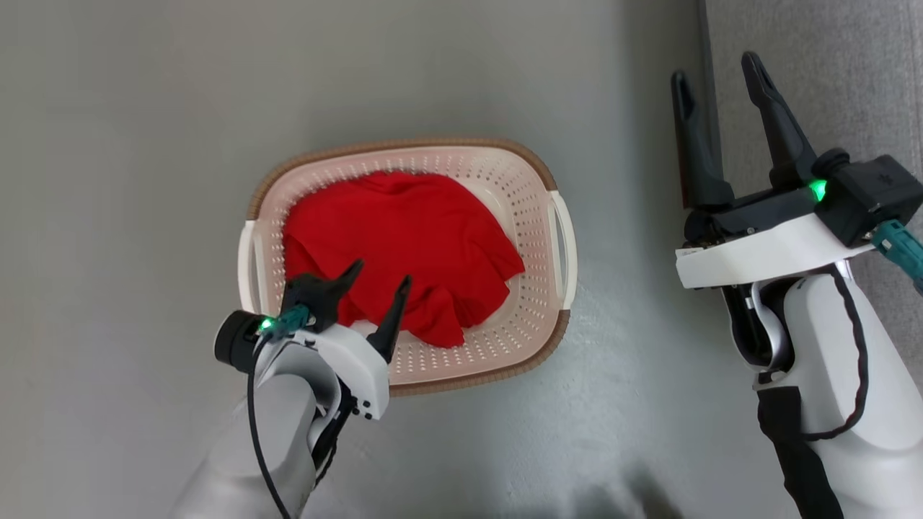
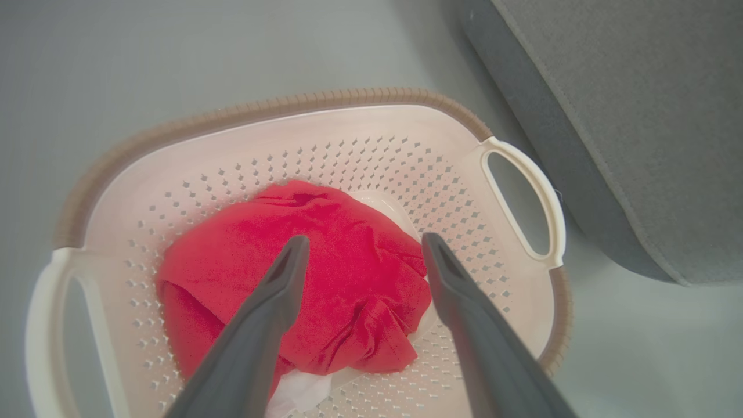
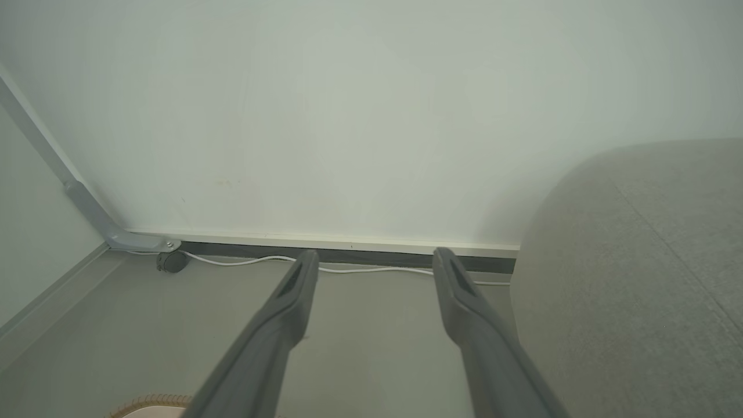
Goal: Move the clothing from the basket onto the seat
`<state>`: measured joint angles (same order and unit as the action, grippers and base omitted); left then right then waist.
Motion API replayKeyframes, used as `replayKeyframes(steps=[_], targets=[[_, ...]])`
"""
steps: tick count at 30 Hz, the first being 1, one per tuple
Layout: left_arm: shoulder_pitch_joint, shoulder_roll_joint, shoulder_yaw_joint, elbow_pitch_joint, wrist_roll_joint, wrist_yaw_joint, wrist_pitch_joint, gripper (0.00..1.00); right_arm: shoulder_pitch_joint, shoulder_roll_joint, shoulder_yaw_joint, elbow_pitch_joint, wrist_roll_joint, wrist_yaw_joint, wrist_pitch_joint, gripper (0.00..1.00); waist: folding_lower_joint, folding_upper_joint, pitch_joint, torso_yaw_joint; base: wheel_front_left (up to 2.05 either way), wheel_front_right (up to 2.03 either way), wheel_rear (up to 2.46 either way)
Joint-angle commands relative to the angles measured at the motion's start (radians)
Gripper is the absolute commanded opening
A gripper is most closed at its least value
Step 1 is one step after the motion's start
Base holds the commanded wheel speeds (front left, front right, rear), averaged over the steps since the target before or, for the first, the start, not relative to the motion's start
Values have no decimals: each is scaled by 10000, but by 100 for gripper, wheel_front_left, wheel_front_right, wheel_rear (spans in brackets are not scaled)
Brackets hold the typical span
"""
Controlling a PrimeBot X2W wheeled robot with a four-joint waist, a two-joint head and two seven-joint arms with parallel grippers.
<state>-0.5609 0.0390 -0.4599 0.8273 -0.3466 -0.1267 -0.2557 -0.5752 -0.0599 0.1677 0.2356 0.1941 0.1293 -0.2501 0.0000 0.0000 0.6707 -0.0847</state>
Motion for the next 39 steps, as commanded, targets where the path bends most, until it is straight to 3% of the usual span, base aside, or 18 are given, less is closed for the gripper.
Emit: replayKeyframes(steps=[1, 7, 14, 28, 39], targets=[[-274, 112, 33, 281, 27, -40, -61, 100, -16, 95, 228, -345, 124, 14, -116, 100, 0, 0, 510, -259, 0, 0, 0], [-1733, 176, -1012, 2590, 346, -40, -51, 100, -262, 96, 417, -526, 367, 14, -116, 100, 0, 0, 1202, -645, 0, 0, 0], [-3012, 221, -1775, 4099, 1054, 237, 611, 100, -283, 96, 439, -691, 573, 14, -116, 100, 0, 0, 1753, -957, 0, 0, 0], [-4107, 772, -3341, 4583, 2485, 814, 2271, 100, -268, 96, 631, -1132, 1052, 14, -116, 100, 0, 0, 2639, -1453, 0, 0, 0], [-4594, 1441, -4731, 4624, 3677, 795, 3151, 100, -363, 97, 732, -1476, 1387, 14, -116, 100, 0, 0, 3245, -1788, 0, 0, 0]])
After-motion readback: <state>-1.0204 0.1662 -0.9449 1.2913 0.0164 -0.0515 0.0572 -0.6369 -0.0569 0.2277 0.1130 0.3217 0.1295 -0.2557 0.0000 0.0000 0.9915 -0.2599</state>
